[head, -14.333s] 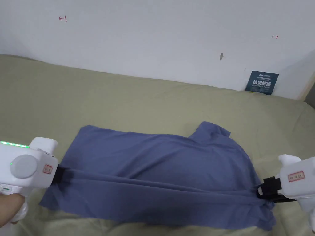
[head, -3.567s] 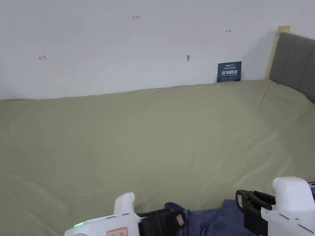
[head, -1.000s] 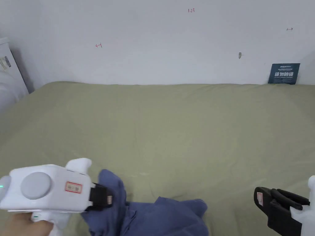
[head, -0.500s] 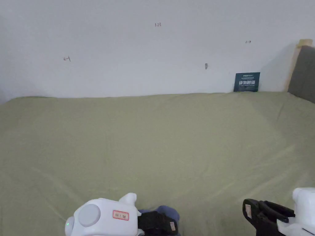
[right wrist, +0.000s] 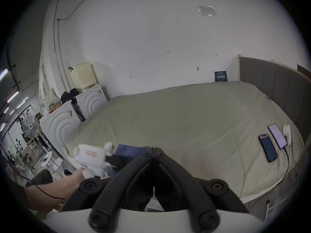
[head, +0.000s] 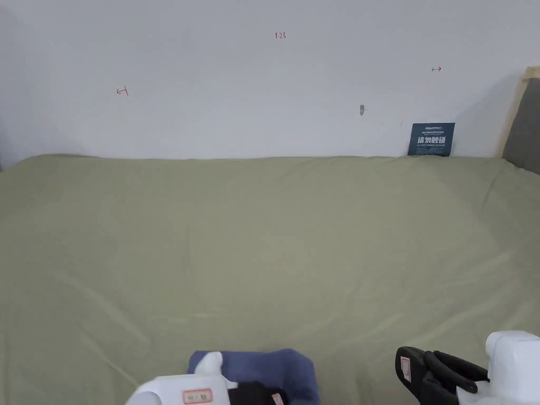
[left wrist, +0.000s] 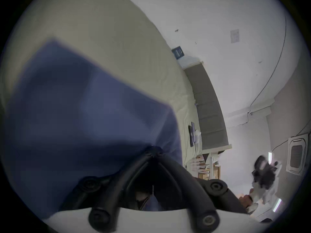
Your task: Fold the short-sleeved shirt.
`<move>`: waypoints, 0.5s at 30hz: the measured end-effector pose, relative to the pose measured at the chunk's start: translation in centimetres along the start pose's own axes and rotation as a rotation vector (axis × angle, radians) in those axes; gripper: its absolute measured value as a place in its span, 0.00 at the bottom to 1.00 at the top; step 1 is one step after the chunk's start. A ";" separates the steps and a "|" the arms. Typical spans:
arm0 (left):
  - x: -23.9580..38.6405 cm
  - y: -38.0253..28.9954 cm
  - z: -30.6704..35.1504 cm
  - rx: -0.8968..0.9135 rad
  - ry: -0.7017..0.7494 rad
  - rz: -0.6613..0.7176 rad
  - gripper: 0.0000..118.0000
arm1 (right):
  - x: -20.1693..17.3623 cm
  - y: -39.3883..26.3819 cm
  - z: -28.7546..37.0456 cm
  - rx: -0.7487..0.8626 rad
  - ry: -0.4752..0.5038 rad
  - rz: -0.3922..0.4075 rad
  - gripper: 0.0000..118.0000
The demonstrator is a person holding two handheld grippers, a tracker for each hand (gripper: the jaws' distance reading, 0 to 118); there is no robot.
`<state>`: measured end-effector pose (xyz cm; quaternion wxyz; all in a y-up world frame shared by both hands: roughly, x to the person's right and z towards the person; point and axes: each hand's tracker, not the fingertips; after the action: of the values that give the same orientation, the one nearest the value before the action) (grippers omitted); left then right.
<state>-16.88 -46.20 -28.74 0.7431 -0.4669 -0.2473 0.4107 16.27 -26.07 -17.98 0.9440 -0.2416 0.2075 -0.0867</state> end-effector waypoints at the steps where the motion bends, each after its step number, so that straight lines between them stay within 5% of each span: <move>1: 0.1 -0.8 -1.1 -0.015 -0.002 -0.010 0.00 | 0.0 0.1 0.2 0.005 -0.002 0.003 0.00; 8: 0.4 -3.7 -4.6 -0.003 -0.059 -0.015 0.00 | 0.2 0.9 1.6 0.040 -0.040 0.019 0.00; 12: 3.2 -1.0 0.9 0.089 -0.165 -0.055 0.00 | 0.2 1.5 0.3 0.028 -0.015 0.045 0.00; 15: 5.3 2.5 8.4 0.176 -0.135 -0.176 0.00 | -0.1 1.9 -3.0 -0.050 0.115 0.068 0.00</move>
<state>-21.26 -37.03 -27.38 0.7960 -0.3480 -0.2996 0.3945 14.96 -25.68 -21.28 0.9266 -0.2524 0.2715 -0.0632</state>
